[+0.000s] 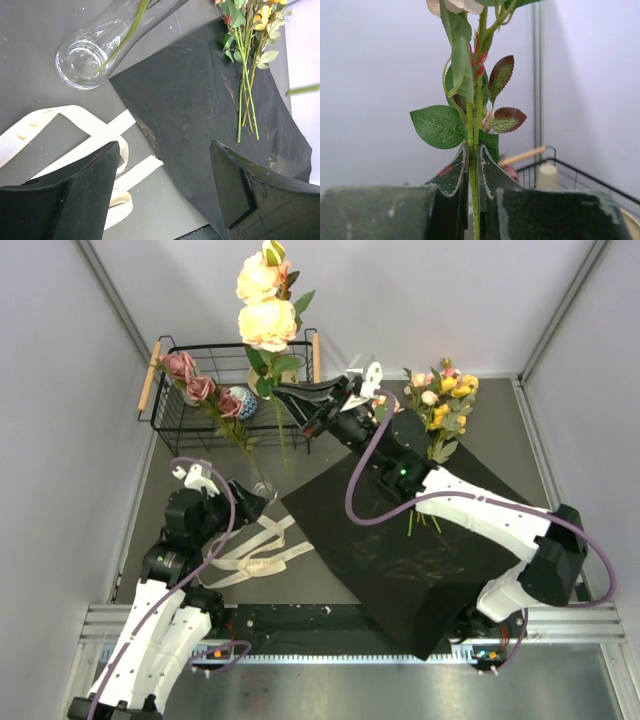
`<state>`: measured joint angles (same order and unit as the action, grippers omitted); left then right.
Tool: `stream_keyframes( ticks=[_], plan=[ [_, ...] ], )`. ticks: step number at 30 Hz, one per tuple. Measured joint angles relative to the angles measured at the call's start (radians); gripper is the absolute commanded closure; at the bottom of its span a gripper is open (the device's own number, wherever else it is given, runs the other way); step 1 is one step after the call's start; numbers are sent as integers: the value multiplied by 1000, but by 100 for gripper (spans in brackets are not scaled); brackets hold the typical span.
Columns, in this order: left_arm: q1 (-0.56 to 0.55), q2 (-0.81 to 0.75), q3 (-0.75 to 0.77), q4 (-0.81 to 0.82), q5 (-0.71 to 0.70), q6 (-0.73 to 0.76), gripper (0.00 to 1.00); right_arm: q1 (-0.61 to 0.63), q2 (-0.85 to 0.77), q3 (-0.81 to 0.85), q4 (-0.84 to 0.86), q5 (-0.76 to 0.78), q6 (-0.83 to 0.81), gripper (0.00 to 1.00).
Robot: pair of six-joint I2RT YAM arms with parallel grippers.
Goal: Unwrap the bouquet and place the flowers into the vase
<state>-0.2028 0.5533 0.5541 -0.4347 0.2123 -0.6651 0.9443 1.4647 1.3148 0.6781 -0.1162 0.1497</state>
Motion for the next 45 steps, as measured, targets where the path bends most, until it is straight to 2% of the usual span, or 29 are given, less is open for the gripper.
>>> stream_keyframes(
  ticks=[6, 14, 16, 17, 20, 34, 45],
  plan=[
    [0, -76, -17, -29, -29, -16, 21, 72, 161, 116, 161, 20, -50, 100],
    [0, -244, -41, -82, -68, -21, 18, 108, 293, 259, 178, 5, -103, 100],
    [0, -250, -41, -94, -72, -21, 15, 109, 297, 269, 182, 5, -114, 100],
    [0, -250, -41, -100, -72, -21, 5, 109, 297, 273, 182, 5, -118, 100],
    [0, -245, -41, -113, -71, -18, 2, 109, 300, 290, 183, 6, -141, 100],
    [0, -230, -40, -117, -72, -13, 1, 109, 388, 323, 187, 26, -209, 100],
    [0, -230, -30, -120, -73, -6, 1, 110, 397, 322, 191, 41, -219, 100]
  ],
)
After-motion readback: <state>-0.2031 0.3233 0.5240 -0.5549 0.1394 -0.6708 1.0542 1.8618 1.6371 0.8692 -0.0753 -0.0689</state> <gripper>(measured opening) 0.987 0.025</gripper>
